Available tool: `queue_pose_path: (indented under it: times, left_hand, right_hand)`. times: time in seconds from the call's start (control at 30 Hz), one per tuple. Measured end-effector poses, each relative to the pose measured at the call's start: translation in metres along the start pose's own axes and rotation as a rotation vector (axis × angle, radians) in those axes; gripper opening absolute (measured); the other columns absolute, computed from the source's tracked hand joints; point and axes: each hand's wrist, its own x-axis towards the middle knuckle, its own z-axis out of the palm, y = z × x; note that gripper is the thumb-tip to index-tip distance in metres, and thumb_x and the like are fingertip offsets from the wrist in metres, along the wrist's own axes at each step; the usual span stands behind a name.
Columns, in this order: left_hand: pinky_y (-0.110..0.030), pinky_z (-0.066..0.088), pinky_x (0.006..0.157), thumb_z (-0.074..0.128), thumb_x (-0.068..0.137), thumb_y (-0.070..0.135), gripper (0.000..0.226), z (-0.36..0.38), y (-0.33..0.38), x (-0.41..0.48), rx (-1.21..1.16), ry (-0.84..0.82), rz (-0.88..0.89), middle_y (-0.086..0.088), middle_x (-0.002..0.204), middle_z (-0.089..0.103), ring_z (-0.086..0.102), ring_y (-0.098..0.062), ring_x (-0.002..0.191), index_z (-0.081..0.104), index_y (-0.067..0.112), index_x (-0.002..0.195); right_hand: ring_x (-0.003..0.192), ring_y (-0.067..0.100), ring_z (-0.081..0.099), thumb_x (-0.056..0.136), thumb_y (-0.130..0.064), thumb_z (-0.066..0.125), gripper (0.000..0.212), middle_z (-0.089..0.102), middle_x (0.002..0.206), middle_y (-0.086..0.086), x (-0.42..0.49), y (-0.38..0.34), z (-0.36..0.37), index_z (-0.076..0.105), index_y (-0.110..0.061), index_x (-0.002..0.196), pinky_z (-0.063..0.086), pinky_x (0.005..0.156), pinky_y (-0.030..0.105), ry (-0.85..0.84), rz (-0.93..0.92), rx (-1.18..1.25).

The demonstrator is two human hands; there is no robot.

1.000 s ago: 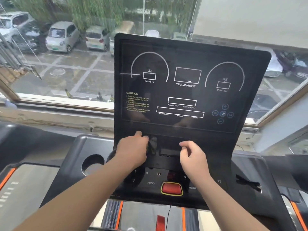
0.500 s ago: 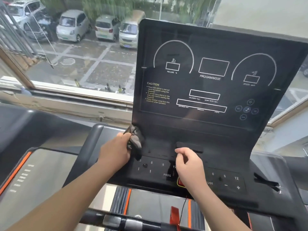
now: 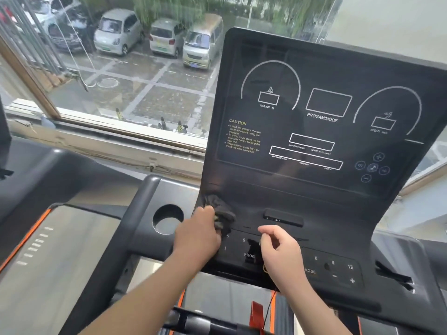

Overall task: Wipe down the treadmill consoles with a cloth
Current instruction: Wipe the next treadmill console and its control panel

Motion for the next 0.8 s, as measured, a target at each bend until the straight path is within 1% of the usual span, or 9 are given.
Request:
queue_pose_path:
  times: [0.1, 0.17, 0.3, 0.37, 0.47, 0.57, 0.63, 0.73, 0.8]
  left_hand:
    - [-0.039, 0.040, 0.076, 0.051, 0.094, 0.036, 0.020, 0.013, 0.013, -0.033, 0.033, -0.136, 0.136, 0.001, 0.116, 0.054, 0.064, -0.033, 0.104, 0.044, 0.026, 0.111]
    - [-0.040, 0.043, 0.076, 0.051, 0.094, 0.038, 0.024, 0.010, 0.005, -0.026, 0.045, -0.124, 0.169, 0.002, 0.116, 0.055, 0.065, -0.033, 0.104, 0.045, 0.028, 0.114]
    - [-0.040, 0.043, 0.070, 0.052, 0.094, 0.036, 0.018, -0.003, -0.019, 0.010, -0.032, 0.024, 0.018, 0.000, 0.106, 0.055, 0.068, -0.035, 0.099, 0.047, 0.029, 0.110]
    - [-0.040, 0.046, 0.071, 0.052, 0.095, 0.034, 0.019, -0.002, -0.020, 0.008, -0.064, 0.060, -0.022, 0.000, 0.106, 0.055, 0.068, -0.035, 0.098, 0.047, 0.028, 0.111]
    - [-0.040, 0.048, 0.078, 0.051, 0.095, 0.036, 0.020, 0.014, -0.008, -0.023, -0.044, -0.042, 0.050, 0.002, 0.113, 0.056, 0.066, -0.030, 0.103, 0.046, 0.028, 0.112]
    - [-0.038, 0.041, 0.075, 0.050, 0.094, 0.038, 0.022, 0.013, -0.008, -0.029, 0.038, -0.095, 0.160, 0.003, 0.116, 0.056, 0.066, -0.029, 0.104, 0.046, 0.028, 0.114]
    - [-0.039, 0.043, 0.074, 0.051, 0.095, 0.037, 0.021, 0.005, -0.018, -0.007, 0.053, -0.044, 0.135, 0.002, 0.114, 0.057, 0.067, -0.031, 0.103, 0.047, 0.028, 0.114]
    - [-0.039, 0.042, 0.068, 0.052, 0.096, 0.032, 0.015, -0.005, -0.028, 0.017, 0.000, 0.047, 0.033, 0.000, 0.109, 0.057, 0.069, -0.032, 0.099, 0.047, 0.028, 0.109]
    - [-0.038, 0.040, 0.069, 0.052, 0.096, 0.031, 0.014, -0.002, -0.022, 0.009, -0.032, 0.031, -0.003, 0.000, 0.111, 0.057, 0.068, -0.031, 0.099, 0.047, 0.027, 0.109]
  right_hand:
    - [0.062, 0.008, 0.058, 0.097, -0.011, 0.055, 0.030, 0.063, 0.071, -0.014, -0.004, 0.003, -0.002, 0.071, -0.037, 0.095, 0.052, 0.067, 0.031, 0.042, 0.002, -0.011]
    - [0.057, 0.004, 0.055, 0.098, -0.009, 0.056, 0.031, 0.062, 0.069, -0.014, -0.006, 0.001, -0.005, 0.072, -0.036, 0.095, 0.050, 0.065, 0.030, 0.047, -0.005, -0.015]
    - [0.049, 0.005, 0.051, 0.098, -0.008, 0.056, 0.030, 0.063, 0.063, -0.012, -0.010, -0.006, -0.009, 0.072, -0.032, 0.096, 0.047, 0.057, 0.027, 0.038, -0.012, -0.004]
    - [0.050, 0.004, 0.051, 0.098, -0.008, 0.056, 0.030, 0.064, 0.065, -0.011, -0.012, -0.010, -0.006, 0.072, -0.033, 0.097, 0.046, 0.056, 0.023, 0.009, -0.030, -0.018]
    - [0.059, -0.001, 0.055, 0.098, -0.010, 0.058, 0.027, 0.069, 0.081, -0.012, -0.017, -0.016, 0.003, 0.072, -0.032, 0.100, 0.044, 0.064, 0.014, -0.043, -0.060, -0.099]
    - [0.087, -0.003, 0.062, 0.098, -0.014, 0.061, 0.023, 0.070, 0.098, -0.018, -0.020, -0.022, 0.015, 0.072, -0.033, 0.103, 0.048, 0.081, 0.016, -0.087, -0.113, -0.188]
    - [0.096, -0.003, 0.062, 0.098, -0.015, 0.063, 0.021, 0.068, 0.101, -0.018, -0.023, -0.028, 0.021, 0.071, -0.033, 0.106, 0.049, 0.085, 0.016, -0.111, -0.136, -0.210]
    - [0.094, 0.003, 0.061, 0.096, -0.014, 0.064, 0.024, 0.062, 0.100, -0.017, -0.028, -0.033, 0.031, 0.067, -0.033, 0.111, 0.050, 0.083, 0.020, -0.089, -0.177, -0.222]
    - [0.099, 0.002, 0.059, 0.095, -0.014, 0.065, 0.031, 0.058, 0.105, -0.020, -0.031, -0.035, 0.037, 0.064, -0.032, 0.119, 0.051, 0.086, 0.023, -0.074, -0.188, -0.228]
